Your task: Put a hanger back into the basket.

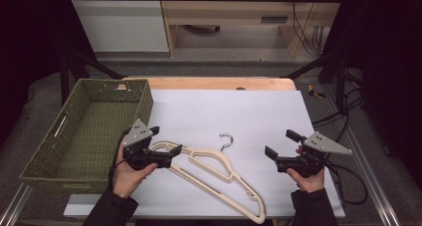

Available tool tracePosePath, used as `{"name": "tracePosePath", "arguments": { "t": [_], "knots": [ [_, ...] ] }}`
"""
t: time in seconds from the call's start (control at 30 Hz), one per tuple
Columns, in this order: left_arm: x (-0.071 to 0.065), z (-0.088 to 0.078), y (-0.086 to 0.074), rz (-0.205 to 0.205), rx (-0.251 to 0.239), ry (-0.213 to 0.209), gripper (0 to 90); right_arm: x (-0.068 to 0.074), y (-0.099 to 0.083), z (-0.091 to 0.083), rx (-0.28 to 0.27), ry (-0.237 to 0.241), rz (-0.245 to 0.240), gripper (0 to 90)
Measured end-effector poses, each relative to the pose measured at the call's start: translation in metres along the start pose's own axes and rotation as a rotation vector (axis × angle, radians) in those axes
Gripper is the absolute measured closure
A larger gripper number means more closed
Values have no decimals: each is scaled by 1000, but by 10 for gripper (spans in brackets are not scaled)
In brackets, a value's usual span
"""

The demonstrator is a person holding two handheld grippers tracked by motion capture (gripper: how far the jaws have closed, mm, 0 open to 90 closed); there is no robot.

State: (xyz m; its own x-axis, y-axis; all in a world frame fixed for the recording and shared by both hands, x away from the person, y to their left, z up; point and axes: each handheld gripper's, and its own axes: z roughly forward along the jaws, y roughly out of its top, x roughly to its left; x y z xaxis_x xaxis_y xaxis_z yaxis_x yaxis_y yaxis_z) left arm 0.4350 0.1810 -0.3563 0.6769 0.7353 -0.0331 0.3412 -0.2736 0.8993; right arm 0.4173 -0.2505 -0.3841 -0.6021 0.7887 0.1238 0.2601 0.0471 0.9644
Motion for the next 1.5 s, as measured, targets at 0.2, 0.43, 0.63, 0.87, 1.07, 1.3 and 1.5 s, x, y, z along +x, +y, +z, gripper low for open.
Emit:
{"name": "tracePosePath", "arguments": {
  "t": [0.2,0.43,0.63,0.87,1.07,1.3,1.5],
  "knots": [
    [-11,28,6,14,48,-11,56,0,0,1,2,2,-7,36],
    [-20,54,8,21,77,-29,82,1,0,2,8,6,-5,39],
    [-25,79,7,14,120,-43,110,1,-1,3,12,8,-5,39],
    [-30,104,5,11,154,-56,116,0,0,2,11,5,-6,40],
    [-33,126,0,0,181,-57,133,0,-1,3,20,5,-12,40],
    [-36,147,-7,-6,215,-55,178,0,-1,3,13,5,-10,40],
    [-38,166,-12,-13,250,-53,265,0,-1,4,16,8,-10,40]
  ]
}}
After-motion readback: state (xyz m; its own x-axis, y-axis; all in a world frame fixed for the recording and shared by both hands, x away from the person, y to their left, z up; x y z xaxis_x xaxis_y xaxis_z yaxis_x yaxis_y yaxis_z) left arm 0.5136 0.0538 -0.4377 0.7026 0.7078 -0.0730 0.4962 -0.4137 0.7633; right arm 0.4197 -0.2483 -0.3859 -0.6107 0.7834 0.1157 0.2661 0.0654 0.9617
